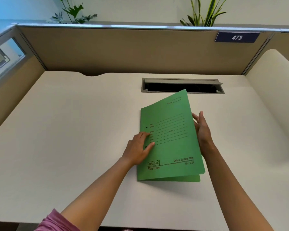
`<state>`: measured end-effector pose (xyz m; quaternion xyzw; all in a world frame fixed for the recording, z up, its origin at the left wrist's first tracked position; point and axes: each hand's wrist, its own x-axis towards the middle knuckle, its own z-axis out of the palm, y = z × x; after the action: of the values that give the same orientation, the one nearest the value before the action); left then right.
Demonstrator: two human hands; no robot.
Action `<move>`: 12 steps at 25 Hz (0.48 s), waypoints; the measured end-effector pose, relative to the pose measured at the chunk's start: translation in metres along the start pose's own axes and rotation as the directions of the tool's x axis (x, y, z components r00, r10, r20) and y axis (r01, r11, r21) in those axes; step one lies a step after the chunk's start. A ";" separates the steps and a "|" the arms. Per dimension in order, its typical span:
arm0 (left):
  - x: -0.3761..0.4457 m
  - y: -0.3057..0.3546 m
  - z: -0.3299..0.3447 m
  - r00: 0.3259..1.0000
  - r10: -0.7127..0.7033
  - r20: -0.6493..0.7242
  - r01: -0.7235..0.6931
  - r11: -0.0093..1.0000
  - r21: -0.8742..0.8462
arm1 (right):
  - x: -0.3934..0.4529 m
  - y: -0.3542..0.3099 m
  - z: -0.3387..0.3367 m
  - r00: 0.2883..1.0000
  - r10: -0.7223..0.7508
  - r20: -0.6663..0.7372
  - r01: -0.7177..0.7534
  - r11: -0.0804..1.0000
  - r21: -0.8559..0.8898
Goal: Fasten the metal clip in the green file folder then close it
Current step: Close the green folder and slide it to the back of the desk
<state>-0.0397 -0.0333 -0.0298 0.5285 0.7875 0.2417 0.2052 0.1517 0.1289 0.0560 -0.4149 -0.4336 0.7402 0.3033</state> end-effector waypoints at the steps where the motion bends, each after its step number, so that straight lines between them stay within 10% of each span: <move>1: 0.001 -0.001 0.001 1.000 0.003 0.005 -0.004 0.999 0.040 | 0.003 -0.001 -0.004 1.000 -0.005 -0.021 0.005 1.000 -0.030; 12: 0.001 0.002 0.018 0.992 -0.090 0.092 0.055 0.944 0.326 | 0.012 0.056 -0.022 0.935 -0.228 -0.273 0.014 0.791 -0.612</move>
<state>-0.0285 -0.0285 -0.0432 0.5376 0.8234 0.0735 0.1660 0.1598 0.1228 -0.0047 -0.5791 -0.6140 0.4620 0.2723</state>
